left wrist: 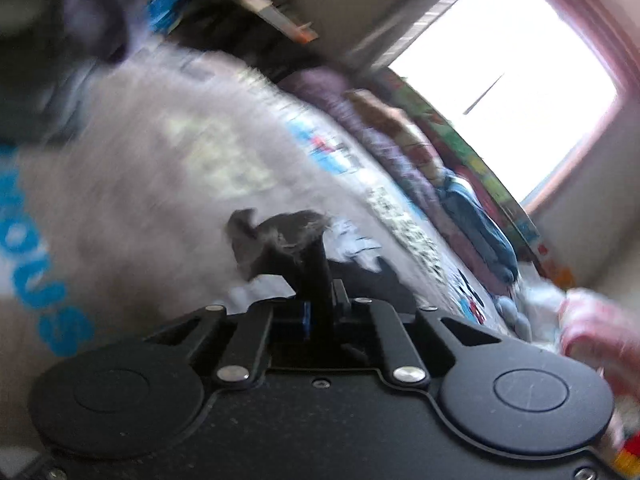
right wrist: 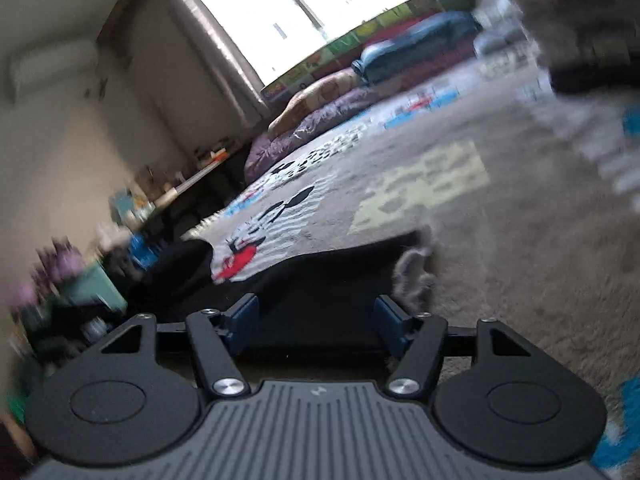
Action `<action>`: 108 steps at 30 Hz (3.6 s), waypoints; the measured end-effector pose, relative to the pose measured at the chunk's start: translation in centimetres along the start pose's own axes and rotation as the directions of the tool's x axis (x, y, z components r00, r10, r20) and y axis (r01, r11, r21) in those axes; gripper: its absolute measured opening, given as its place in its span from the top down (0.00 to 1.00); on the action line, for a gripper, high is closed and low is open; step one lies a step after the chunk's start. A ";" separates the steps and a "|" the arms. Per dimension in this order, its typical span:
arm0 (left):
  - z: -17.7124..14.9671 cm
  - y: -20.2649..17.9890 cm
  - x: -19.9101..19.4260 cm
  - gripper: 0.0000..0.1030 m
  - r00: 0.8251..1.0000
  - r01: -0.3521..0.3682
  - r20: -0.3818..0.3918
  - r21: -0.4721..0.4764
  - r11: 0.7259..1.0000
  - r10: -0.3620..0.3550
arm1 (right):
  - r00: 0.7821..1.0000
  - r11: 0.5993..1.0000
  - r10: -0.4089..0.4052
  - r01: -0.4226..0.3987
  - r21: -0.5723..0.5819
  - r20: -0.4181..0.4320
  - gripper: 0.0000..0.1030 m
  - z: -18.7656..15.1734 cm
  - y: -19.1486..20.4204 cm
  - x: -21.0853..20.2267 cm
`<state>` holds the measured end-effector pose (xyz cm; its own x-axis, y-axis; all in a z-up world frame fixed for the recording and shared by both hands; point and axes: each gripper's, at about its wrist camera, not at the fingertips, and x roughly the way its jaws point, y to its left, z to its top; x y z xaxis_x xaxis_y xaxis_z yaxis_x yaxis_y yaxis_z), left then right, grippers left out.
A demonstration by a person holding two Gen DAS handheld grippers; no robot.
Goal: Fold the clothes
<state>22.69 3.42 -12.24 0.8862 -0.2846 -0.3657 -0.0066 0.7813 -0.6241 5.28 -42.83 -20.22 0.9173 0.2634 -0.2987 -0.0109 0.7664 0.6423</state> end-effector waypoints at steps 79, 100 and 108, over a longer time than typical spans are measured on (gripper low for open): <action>1.5 -11.5 11.8 0.56 0.867 0.043 -0.376 0.711 0.702 0.328 | 0.997 0.987 0.019 -0.008 0.162 -0.069 0.34 5.6 -5.0 2.0; 1.6 -11.8 11.9 0.79 0.885 0.107 -0.367 0.760 0.642 0.286 | 1.000 0.991 0.030 -0.030 0.128 -0.002 0.85 5.8 -4.6 1.5; 4.3 -9.9 5.0 0.79 0.957 0.121 -0.274 0.669 0.733 0.092 | 0.992 0.997 0.077 -0.075 -0.024 0.097 0.89 6.4 -1.4 -1.4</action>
<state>29.22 -3.36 -4.96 0.7208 -0.3528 -0.5967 0.4123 0.9102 -0.0400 6.52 -48.04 -16.21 0.9480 0.2636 -0.1783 -0.0895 0.7585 0.6455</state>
